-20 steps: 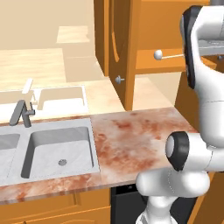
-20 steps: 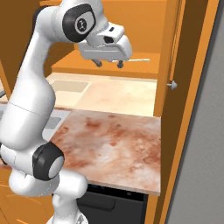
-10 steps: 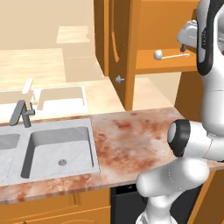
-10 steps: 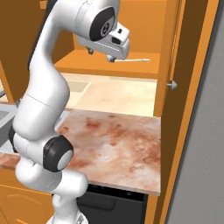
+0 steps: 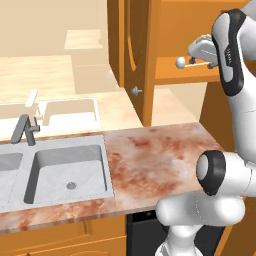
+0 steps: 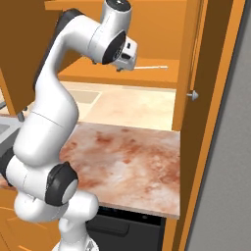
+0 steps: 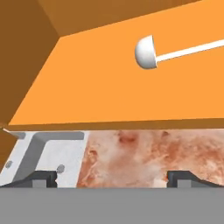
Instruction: Open the cabinet and move the ladle to the pot. Then close the cabinet.
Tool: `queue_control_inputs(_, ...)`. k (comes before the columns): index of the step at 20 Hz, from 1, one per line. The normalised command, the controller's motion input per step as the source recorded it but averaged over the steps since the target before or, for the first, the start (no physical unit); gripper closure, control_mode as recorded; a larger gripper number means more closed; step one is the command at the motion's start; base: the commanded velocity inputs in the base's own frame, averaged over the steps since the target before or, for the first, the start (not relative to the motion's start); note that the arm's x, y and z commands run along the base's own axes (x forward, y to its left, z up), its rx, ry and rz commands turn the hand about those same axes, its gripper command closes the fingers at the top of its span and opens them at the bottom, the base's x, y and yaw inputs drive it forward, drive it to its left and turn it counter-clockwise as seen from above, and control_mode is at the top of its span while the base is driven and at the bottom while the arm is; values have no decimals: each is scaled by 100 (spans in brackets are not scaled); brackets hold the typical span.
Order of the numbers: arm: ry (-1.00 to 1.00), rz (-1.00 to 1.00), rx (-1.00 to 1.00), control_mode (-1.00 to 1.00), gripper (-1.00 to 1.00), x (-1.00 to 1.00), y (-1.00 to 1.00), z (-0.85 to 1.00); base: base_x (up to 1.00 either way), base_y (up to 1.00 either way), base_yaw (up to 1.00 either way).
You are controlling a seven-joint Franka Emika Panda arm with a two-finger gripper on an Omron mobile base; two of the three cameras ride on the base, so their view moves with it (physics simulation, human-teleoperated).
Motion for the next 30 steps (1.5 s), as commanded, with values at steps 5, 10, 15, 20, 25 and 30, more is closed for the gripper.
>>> queue_control_inputs(5, -16, 4, 0, -100, -100, 60, 3, -1, 0, 0, 0)
queue_control_inputs(10, -13, 0, -7, -100, -100, 43, 0, 3, 0, 0, 0)
queue_control_inputs(15, -10, 0, -14, -100, -100, 33, 0, 5, 0, 0, 0)
queue_control_inputs(20, -5, 0, -14, -100, -100, 16, -3, 1, 0, 0, 0)
queue_control_inputs(25, -1, 0, -10, -100, -100, 15, -8, 0, 0, 0, 0)
queue_control_inputs(30, 0, 0, -2, -100, -100, 29, -4, 0, 0, 0, 0)
